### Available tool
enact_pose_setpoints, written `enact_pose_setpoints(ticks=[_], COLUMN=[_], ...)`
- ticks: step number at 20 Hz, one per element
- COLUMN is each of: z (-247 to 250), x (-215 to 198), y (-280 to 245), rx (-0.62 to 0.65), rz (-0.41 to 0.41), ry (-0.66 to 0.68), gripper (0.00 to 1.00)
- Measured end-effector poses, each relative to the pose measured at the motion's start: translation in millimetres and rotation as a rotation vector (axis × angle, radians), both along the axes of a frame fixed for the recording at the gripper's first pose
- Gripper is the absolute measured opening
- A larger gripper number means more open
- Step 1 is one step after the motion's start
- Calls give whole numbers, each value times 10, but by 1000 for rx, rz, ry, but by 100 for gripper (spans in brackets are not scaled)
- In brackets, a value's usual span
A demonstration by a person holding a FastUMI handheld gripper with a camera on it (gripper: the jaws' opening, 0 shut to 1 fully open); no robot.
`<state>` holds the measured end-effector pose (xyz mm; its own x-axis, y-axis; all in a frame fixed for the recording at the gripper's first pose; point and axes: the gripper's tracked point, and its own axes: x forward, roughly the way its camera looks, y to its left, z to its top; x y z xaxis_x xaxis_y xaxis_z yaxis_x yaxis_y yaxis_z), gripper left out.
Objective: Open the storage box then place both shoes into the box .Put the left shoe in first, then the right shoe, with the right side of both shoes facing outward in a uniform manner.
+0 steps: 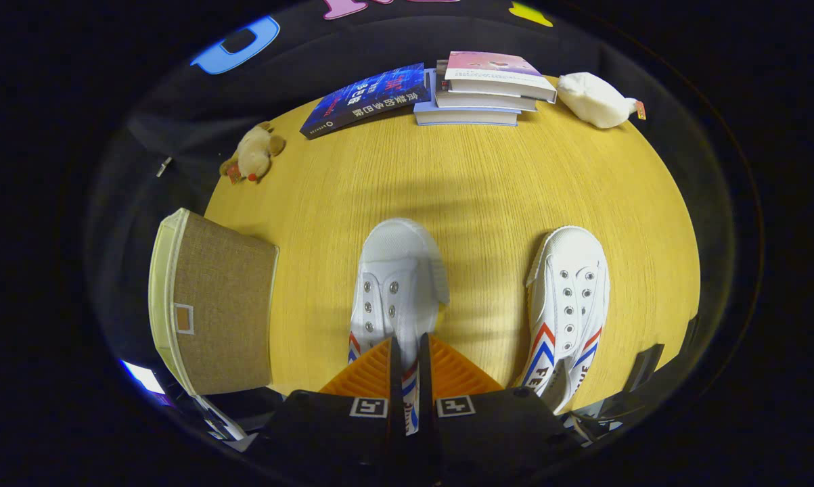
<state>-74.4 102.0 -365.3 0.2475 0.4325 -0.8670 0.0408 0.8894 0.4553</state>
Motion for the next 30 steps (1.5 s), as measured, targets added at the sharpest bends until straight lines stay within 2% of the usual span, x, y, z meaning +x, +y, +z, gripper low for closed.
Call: enact_pose_setpoints(ticks=[2, 7, 12, 16, 23, 27, 30], z=[126, 491, 1264, 1903, 2562, 2662, 2539], x=[16, 100, 289, 431, 496, 336, 246], y=[44, 121, 249, 464, 1246, 1777, 2163], rx=[24, 32, 72, 140, 372, 415, 423], rz=[-11, 10, 42, 53, -3, -14, -2], ry=[-20, -113, -269, -342, -237, -136, -47], gripper=[8, 8, 8, 8, 8, 8, 8])
